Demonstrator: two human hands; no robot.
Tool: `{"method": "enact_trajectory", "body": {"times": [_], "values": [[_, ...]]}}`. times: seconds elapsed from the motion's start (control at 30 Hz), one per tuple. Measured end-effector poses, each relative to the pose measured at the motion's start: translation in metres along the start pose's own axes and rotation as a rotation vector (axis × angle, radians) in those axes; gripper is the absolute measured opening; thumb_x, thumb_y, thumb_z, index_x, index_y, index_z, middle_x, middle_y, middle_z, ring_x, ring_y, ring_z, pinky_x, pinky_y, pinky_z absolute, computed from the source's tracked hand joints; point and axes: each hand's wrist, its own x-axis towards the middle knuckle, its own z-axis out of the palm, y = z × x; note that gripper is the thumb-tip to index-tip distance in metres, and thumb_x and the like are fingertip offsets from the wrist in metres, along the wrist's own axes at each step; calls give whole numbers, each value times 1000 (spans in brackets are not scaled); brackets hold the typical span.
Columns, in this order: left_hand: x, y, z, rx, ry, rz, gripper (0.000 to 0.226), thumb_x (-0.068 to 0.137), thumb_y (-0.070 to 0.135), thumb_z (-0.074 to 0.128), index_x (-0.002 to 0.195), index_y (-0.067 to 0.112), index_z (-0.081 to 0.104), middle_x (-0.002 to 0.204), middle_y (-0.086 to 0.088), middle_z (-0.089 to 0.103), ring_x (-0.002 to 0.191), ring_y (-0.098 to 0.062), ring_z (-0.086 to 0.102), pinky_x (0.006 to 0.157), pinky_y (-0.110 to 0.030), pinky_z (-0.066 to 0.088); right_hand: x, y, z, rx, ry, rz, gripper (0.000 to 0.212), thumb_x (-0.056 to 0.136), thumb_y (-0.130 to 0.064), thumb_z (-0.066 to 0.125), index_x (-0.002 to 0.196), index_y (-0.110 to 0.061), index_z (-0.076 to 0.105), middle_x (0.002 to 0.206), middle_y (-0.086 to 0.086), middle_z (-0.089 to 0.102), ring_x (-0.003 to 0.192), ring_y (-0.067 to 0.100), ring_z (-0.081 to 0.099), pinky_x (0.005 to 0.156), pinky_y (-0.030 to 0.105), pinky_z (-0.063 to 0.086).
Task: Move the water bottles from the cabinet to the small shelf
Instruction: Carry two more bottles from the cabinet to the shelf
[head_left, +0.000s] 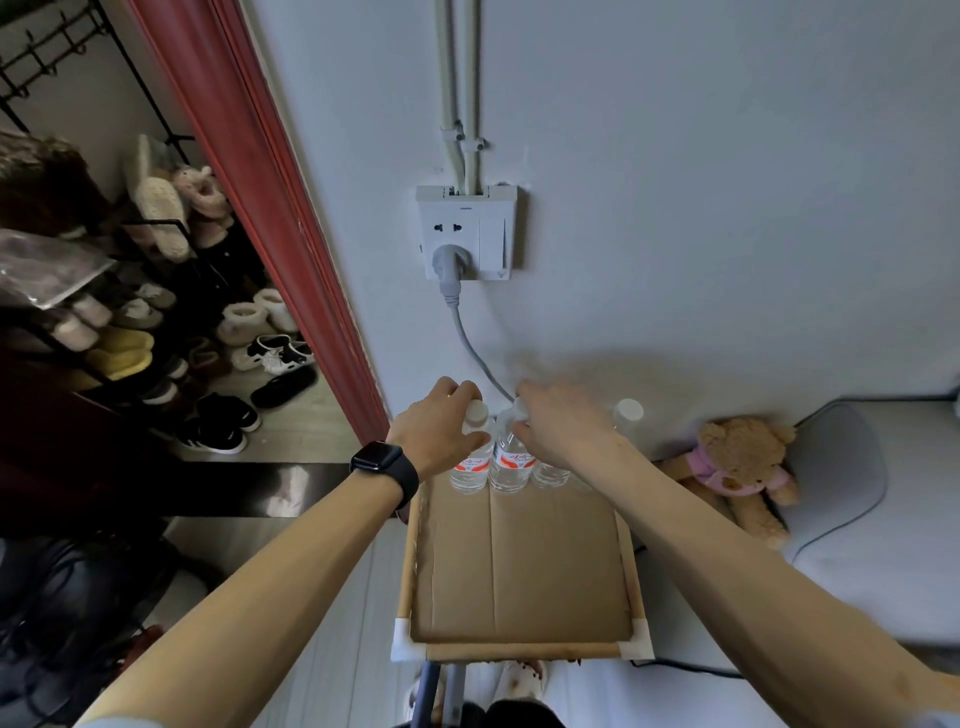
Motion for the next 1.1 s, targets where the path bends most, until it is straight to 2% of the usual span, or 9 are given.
{"method": "enact_trajectory", "body": {"times": [0.07,0.17,0.27,0.4,0.73,0.83,0.9,1.0,1.1], "values": [[-1,-1,3,-44,-60,-4,41,88,39,64,121,23,46,113,0,57,89,-23,59,75,-39,52,1,-3,4,49,3,-3,24,95,-26,56,112,-11,52,106,12,64,94,33,61,68,35,42],[-2,-4,1,-79,-70,-17,38,92,34,63,122,18,45,102,-6,65,85,-25,60,72,-37,50,1,-3,9,115,14,16,29,93,-30,60,113,-11,53,107,14,64,99,36,60,76,39,48],[-2,-6,-5,-71,-52,-16,38,92,33,64,121,16,47,100,-6,65,83,-24,59,74,-37,51,0,-3,13,149,37,18,33,93,-32,59,119,-12,53,111,15,64,103,37,59,79,40,46],[-3,-10,-6,-42,-59,-20,38,91,33,65,121,16,47,101,-9,67,86,-27,61,79,-42,53,2,-7,15,178,40,3,33,94,-33,58,118,-11,52,110,15,64,99,37,59,74,38,40],[-7,-20,-5,-150,-42,-80,40,87,39,67,119,24,47,101,-1,65,88,-24,60,75,-38,51,6,-8,14,255,-14,36,36,86,-40,62,115,-20,52,108,9,63,101,33,59,79,41,49],[-10,-19,-1,-217,-73,-97,53,80,37,72,124,27,45,107,3,61,92,-21,58,76,-36,50,3,-4,11,295,-78,47,47,86,-38,64,126,-21,46,116,9,58,107,32,55,82,40,47],[-11,-19,2,-258,-94,-109,60,77,32,74,128,26,43,111,2,59,97,-22,58,81,-37,50,2,-5,13,340,-93,38,49,87,-37,65,126,-19,43,115,8,56,103,31,54,76,37,44],[-10,-22,5,-294,-97,-138,57,81,28,73,129,23,44,111,0,62,99,-23,59,82,-36,49,2,-8,23,342,-90,36,43,88,-34,63,121,-20,39,106,8,58,93,32,56,65,35,36],[-9,-23,7,-304,-89,-148,50,83,28,71,126,21,46,108,0,64,96,-24,60,82,-38,51,2,-10,27,293,-93,32,46,88,-30,63,124,-20,36,102,8,57,91,33,56,67,36,38]]}}
